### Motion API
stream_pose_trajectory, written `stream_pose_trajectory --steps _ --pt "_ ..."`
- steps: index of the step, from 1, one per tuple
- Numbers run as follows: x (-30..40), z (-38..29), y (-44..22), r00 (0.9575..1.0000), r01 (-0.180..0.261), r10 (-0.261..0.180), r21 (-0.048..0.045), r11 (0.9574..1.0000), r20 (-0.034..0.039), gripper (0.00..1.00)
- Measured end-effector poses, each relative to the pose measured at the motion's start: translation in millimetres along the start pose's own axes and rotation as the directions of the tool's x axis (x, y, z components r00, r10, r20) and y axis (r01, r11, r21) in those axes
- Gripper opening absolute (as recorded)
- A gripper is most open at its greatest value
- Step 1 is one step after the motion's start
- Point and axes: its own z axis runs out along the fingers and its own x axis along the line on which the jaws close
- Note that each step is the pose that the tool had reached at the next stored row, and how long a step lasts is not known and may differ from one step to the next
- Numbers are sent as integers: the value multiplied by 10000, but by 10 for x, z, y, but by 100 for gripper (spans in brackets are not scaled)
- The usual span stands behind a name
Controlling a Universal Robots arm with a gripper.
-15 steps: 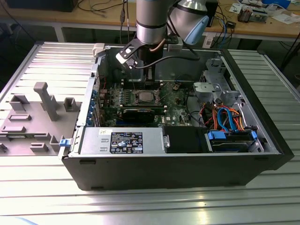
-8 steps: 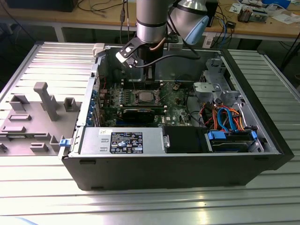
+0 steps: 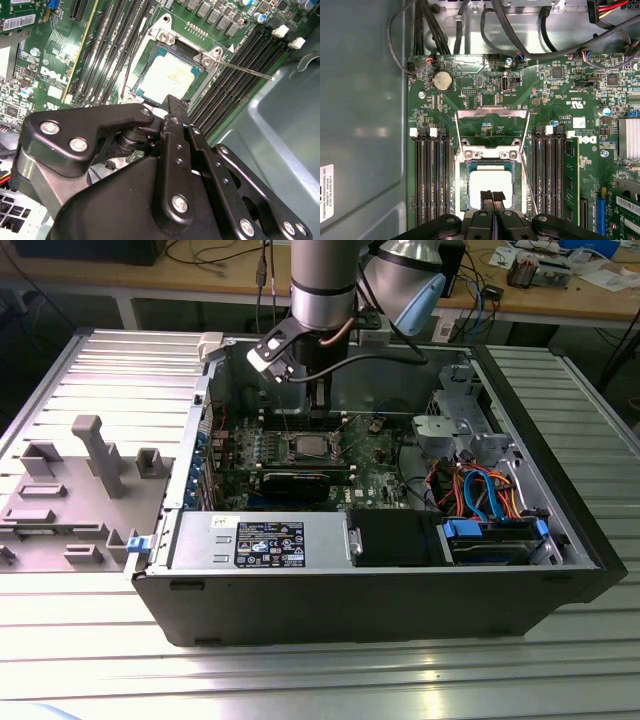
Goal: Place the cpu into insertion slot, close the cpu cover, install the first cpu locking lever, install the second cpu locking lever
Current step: 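Close the cpu cover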
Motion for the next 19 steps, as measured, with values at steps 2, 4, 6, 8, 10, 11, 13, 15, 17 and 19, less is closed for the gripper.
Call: stream_pose_trajectory --steps 2,4,6,8,10,11,13,15,17,19 --pt "0 -6 0 10000 0 0 0 10000 0 11" --pt "0 -11 0 10000 0 0 1 10000 2 11" --pt "0 -20 0 10000 0 0 1 10000 2 11" --pt "1 -34 1 10000 0 0 0 10000 1 11" --pt "1 -45 1 10000 0 0 0 10000 1 11" --pt "1 -50 1 10000 0 0 0 10000 0 11" --pt "1 -63 2 10000 0 0 0 10000 1 11" --pt "2 -81 2 10000 -1 1 -1 10000 1 11" --pt "2 -106 3 10000 0 0 0 10000 1 11" --pt "3 -111 3 10000 0 0 -2 10000 -1 11"
